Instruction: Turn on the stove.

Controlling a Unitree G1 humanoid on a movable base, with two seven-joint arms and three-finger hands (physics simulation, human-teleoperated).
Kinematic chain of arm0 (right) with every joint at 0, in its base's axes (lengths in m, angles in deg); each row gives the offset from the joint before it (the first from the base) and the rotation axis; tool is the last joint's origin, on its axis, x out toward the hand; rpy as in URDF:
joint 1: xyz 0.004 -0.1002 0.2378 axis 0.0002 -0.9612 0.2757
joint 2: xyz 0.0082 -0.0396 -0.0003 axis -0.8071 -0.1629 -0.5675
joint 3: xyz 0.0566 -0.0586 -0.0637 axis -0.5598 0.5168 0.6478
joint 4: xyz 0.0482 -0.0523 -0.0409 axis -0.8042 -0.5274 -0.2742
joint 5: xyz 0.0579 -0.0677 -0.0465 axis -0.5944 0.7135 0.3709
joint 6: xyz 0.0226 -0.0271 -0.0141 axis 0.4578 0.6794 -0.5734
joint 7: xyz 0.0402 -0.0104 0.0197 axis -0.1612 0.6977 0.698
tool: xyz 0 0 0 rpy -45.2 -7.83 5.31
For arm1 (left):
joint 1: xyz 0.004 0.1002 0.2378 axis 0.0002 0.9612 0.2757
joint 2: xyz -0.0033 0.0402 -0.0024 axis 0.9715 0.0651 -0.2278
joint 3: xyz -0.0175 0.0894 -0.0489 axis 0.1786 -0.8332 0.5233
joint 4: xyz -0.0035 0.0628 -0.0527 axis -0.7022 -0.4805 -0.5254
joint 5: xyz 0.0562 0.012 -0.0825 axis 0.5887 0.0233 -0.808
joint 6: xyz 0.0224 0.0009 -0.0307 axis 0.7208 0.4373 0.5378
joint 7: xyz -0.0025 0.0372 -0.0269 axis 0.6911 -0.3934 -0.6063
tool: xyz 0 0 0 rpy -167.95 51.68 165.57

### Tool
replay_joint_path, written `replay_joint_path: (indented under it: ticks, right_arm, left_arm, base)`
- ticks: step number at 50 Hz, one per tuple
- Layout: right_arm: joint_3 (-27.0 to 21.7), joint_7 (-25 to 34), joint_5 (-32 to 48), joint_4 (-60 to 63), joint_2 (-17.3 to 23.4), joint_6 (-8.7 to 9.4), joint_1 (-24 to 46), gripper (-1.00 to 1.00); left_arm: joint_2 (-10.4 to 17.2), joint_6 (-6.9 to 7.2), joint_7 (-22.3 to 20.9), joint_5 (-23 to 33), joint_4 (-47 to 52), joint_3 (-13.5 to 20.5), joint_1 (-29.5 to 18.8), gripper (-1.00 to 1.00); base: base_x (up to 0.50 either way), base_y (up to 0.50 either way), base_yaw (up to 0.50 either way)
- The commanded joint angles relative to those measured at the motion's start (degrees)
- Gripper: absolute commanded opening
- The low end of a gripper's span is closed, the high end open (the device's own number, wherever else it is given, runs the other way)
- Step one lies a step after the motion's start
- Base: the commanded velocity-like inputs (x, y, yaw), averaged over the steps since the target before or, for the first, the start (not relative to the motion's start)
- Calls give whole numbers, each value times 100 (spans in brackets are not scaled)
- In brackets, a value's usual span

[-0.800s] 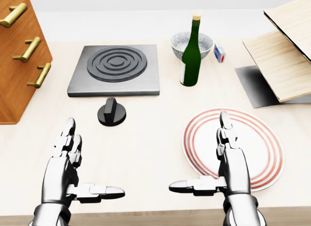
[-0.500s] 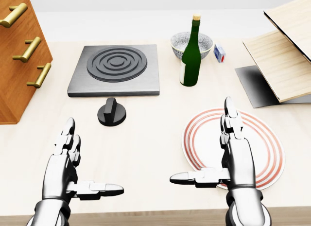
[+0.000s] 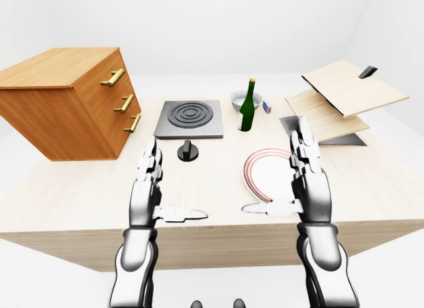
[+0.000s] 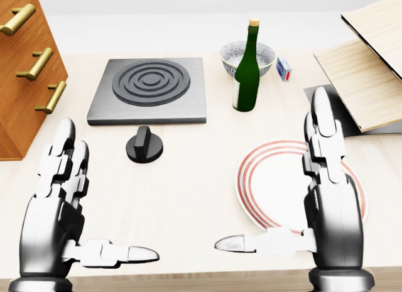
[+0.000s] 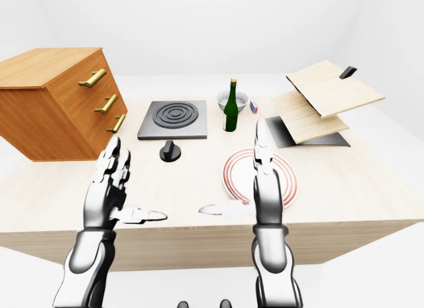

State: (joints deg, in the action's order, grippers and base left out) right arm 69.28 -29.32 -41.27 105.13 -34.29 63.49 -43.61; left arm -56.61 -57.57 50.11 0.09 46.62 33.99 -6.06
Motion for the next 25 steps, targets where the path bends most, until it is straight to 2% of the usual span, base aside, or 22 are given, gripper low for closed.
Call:
replay_joint_path:
  ticks: [1,6,7,8,15,18,25]
  right_arm:
    - [328,-95,275,1360,87,0,-715,100]
    - [335,-119,291,1347,93,0,-734,100]
    - [670,-63,372,2030,190,0,-1201,100]
    - [712,-92,359,2076,244,0,-1242,100]
    - [743,-128,222,2005,417,0,-1375,100]
    - [743,-106,168,2026,433,-40,-1431,100]
    - [860,-192,287,2014,418,0,-1413,100]
  left_arm:
    - [18,0,-95,-46,1435,-179,627,100]
    - [21,0,-84,-34,1394,-182,589,100]
    - [-55,0,101,155,493,-119,-503,100]
    - [-61,0,122,173,387,-106,-579,100]
    - [-56,0,98,171,426,-90,-499,100]
    - [-54,0,90,170,436,-87,-476,100]
    - [-52,0,79,163,478,-73,-467,100]
  base:
    - [0,0,0]
    - [0,0,0]
    - [0,0,0]
    - [0,0,0]
    - [0,0,0]
    - [28,0,0]
    - [32,0,0]
